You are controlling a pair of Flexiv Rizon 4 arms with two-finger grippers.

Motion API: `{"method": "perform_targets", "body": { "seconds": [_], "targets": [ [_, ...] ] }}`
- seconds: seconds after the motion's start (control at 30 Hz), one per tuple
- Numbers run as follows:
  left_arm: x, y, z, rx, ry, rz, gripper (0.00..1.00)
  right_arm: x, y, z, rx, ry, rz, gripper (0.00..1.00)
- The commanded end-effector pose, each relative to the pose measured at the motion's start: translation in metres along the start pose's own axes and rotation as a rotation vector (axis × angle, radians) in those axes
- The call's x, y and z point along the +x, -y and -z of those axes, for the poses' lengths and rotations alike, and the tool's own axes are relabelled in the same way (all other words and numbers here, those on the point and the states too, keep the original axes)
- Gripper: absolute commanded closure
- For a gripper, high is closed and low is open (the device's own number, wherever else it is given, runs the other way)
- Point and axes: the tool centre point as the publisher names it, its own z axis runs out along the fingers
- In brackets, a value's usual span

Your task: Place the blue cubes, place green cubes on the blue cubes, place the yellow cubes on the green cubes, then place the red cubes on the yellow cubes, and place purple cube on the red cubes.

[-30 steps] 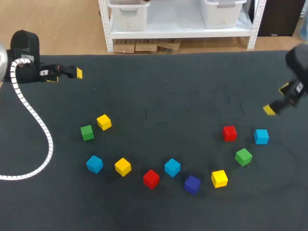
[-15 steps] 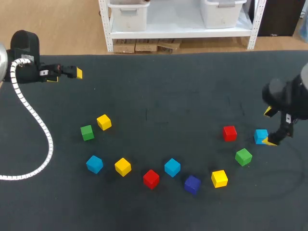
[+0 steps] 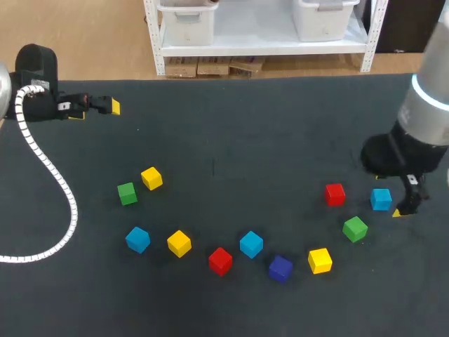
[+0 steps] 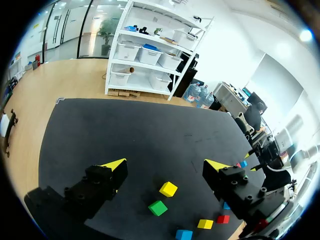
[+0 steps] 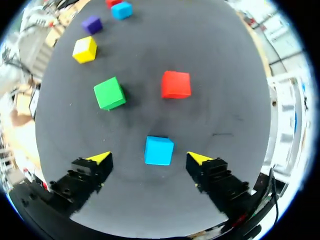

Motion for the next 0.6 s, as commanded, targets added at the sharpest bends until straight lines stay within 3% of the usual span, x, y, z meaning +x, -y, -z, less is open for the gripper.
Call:
{"method": "perform_targets", "body": {
  "seconds": [0.03,0.07,0.1,0.13,0.33,0.6],
  "targets": [
    [0.001,-0.001,0.0,0.005,0.004,-0.001,0.0,-0.008,0.009,-0.004,-0.083,-0.027,-0.009,0.24],
    [0.001,-0.001,0.0,0.005,0.004,-0.001,0.0,-0.008,0.008,-0.005,-0.095,-0.023,-0.015,0.33],
    [0.001,-0.001,0.0,0.005,0.004,-0.001,0.0,-0.008,0.007,-0.005,-0.102,-0.017,-0.023,0.51],
    [0.001,-0.001,0.0,0.005,0.004,-0.001,0.0,-0.008,0.007,-0.005,-0.103,-0.01,-0.03,0.53],
    [0.001,-0.001,0.0,0.005,0.004,-0.001,0.0,-0.004,0.004,-0.009,-0.111,0.001,-0.051,0.53],
    [0.001,-0.001,0.0,0.005,0.004,-0.001,0.0,-0.004,0.001,-0.015,-0.127,0.007,-0.062,0.45]
  ]
}}
